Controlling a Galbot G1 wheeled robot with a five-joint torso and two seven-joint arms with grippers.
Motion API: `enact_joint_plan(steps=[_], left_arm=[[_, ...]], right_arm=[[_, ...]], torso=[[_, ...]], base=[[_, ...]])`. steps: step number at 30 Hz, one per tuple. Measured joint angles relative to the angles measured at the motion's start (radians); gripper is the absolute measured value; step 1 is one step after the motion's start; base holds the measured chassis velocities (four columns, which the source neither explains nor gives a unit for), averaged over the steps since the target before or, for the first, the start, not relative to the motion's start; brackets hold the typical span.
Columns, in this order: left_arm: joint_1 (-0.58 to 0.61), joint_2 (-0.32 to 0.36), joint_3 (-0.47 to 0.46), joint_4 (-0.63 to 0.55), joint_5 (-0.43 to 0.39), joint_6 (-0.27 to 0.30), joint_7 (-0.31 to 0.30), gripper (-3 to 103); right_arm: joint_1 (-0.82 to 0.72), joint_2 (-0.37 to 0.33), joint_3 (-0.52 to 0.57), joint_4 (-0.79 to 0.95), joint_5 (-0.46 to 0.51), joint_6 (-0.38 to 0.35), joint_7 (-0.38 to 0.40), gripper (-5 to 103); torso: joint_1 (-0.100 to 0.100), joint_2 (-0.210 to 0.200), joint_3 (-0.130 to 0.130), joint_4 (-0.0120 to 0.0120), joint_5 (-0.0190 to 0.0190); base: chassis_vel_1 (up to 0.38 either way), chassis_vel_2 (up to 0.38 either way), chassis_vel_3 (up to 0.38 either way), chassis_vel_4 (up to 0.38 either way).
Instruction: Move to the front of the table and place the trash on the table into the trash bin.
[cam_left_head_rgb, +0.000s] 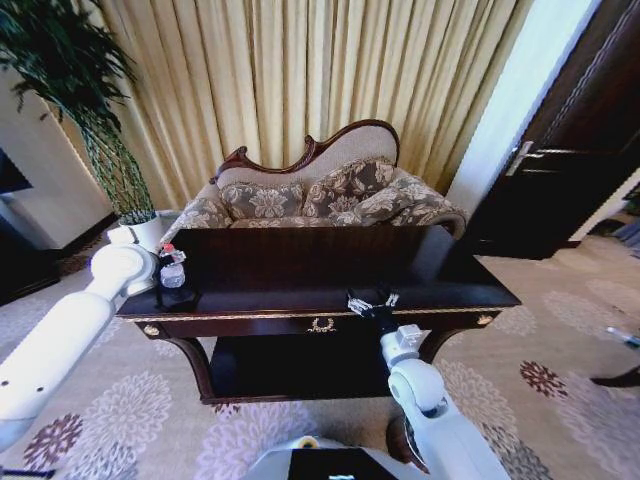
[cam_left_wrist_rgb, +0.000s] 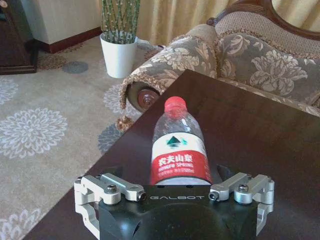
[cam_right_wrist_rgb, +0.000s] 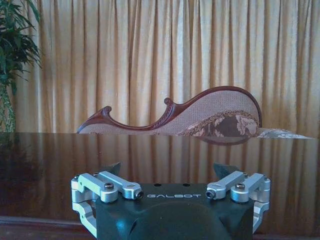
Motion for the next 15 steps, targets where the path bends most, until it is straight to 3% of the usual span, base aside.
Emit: enact_joint_plan(steps=[15], left_arm=[[-0.007,-0.016,0.002,0.013,-0.041,-0.006,-0.008,100]], right_arm=[[0.009,-0.003,0.007,-0.012,0.012,0.030,0.003,100]], torso=[[0.000,0.000,0.000,0.0001,0.0000]], base=[[0.000,0.000,0.000,0.000]])
